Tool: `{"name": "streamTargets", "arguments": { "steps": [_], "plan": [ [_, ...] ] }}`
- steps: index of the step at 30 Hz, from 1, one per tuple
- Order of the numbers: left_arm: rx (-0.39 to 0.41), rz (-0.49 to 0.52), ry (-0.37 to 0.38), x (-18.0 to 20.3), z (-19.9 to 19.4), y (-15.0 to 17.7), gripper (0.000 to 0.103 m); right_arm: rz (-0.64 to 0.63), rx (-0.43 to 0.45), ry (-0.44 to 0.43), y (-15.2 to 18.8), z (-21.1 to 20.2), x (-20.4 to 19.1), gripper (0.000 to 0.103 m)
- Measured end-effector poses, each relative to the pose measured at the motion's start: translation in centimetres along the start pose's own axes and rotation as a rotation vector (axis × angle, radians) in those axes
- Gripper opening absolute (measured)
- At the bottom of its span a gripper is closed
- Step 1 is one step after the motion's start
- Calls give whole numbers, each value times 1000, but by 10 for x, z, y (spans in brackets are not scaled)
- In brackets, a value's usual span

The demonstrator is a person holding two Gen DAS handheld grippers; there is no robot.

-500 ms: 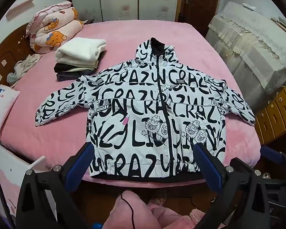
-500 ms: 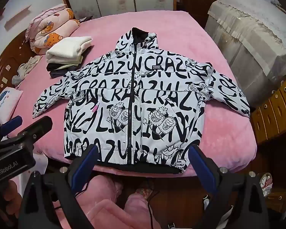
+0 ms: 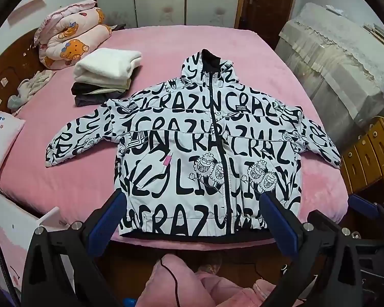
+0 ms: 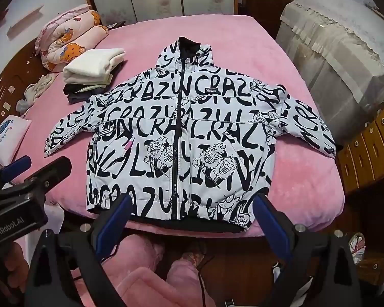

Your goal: Fold large clothes

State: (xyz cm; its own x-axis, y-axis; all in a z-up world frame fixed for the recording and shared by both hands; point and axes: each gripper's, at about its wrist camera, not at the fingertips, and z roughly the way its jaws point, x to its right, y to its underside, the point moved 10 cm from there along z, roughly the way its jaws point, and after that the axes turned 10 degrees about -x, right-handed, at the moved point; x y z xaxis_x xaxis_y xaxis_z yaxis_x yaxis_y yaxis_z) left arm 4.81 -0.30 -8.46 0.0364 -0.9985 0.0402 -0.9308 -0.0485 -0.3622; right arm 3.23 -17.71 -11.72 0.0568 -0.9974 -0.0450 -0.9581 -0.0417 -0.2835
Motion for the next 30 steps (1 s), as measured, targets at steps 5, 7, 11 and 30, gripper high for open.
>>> {"name": "streamTargets", "arguments": {
  "steps": [5,7,11,30],
  "plan": [
    [-1,3,4,0,-1,2,102,0,1,0,0,0,0,96],
    [-1,-2,2,0,1,0,102,0,1,0,0,0,0,96],
    [-2,-1,5,1,0,1,102,2,2,1,-1,-1,1,96],
    [-14,4,4,3,11,6,102,0,1,-1,-3,0,2,96]
  ]
}}
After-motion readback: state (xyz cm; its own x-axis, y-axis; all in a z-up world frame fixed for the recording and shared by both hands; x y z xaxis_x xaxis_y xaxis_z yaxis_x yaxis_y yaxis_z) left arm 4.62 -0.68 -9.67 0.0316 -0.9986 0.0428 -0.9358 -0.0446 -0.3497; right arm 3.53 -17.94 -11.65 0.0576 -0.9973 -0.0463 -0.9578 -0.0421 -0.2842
